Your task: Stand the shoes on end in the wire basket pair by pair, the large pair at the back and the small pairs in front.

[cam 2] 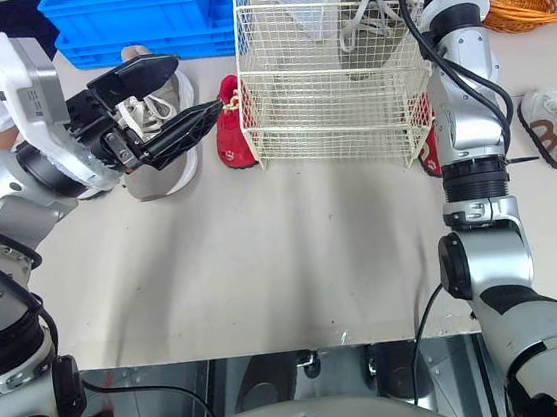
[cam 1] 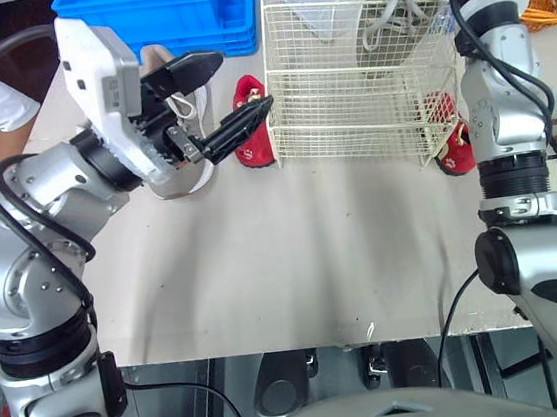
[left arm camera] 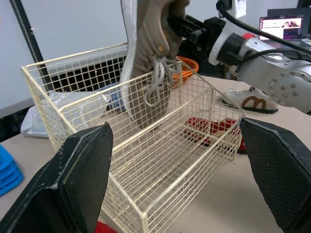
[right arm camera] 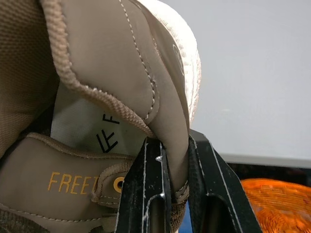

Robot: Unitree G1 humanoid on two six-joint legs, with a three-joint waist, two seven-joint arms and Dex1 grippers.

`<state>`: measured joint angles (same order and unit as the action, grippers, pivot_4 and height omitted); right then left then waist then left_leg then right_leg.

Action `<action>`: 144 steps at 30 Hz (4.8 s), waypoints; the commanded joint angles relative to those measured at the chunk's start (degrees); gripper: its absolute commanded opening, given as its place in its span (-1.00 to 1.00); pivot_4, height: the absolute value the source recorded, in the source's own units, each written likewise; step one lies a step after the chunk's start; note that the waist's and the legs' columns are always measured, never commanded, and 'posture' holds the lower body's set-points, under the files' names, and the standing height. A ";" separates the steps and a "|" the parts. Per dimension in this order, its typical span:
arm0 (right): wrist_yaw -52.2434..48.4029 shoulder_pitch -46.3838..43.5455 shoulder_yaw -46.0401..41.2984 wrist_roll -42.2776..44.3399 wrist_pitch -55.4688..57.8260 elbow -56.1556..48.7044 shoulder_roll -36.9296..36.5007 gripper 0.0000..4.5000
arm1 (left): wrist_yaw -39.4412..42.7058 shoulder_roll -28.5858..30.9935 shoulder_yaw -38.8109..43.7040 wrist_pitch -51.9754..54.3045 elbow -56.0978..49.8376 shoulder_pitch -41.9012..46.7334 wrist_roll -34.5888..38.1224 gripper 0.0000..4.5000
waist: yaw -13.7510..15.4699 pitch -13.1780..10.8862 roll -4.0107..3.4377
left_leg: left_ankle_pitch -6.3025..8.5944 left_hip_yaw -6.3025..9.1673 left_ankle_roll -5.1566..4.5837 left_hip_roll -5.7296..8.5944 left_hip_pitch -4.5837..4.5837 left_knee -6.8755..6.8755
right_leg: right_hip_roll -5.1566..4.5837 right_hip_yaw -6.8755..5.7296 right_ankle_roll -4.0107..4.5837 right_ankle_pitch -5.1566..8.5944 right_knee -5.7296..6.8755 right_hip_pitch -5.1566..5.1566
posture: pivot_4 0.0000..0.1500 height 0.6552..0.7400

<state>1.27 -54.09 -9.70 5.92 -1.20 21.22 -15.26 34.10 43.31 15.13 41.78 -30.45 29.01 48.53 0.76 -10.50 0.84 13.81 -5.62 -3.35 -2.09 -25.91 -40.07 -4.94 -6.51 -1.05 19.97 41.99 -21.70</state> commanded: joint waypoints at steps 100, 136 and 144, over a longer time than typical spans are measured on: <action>-35.42 38.03 10.16 26.67 26.68 -57.06 -8.53 1.00 | 15.65 5.94 -12.30 -10.60 107.30 53.92 -55.22 -0.72 | -1.72 -0.08 0.61 | 0.01 -0.01 -0.01 -0.05 -0.07 -0.18 | -0.03 -0.13 -0.01 0.01 0.21 -0.15 | 1.00 -0.27; -29.86 36.82 5.64 25.63 24.61 -56.58 -8.87 1.00 | 2.73 -13.38 6.66 -53.92 99.02 72.88 -35.17 -0.72 | -1.16 -0.10 0.91 | 0.00 0.08 -0.02 -0.02 -1.01 -0.82 | -0.13 -0.40 -0.01 0.00 0.86 -1.01 | 1.00 -0.27; -19.01 28.23 1.00 32.45 30.30 -55.31 -3.75 1.00 | 12.08 -21.88 6.19 -62.32 92.11 67.56 -31.37 -0.72 | -1.54 -0.10 0.91 | 0.00 0.08 -0.04 -0.05 -1.08 -1.18 | -0.10 -0.38 -0.01 0.00 1.16 -1.03 | 1.00 -0.27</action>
<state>-22.11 -21.55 -5.63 35.89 27.43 -33.12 -20.05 42.34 22.37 21.53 -16.61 69.02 97.27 14.31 -0.77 -10.60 1.75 13.80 -5.54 -3.39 -2.15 -26.98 -41.25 -5.03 -6.89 -1.06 19.97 43.18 -22.74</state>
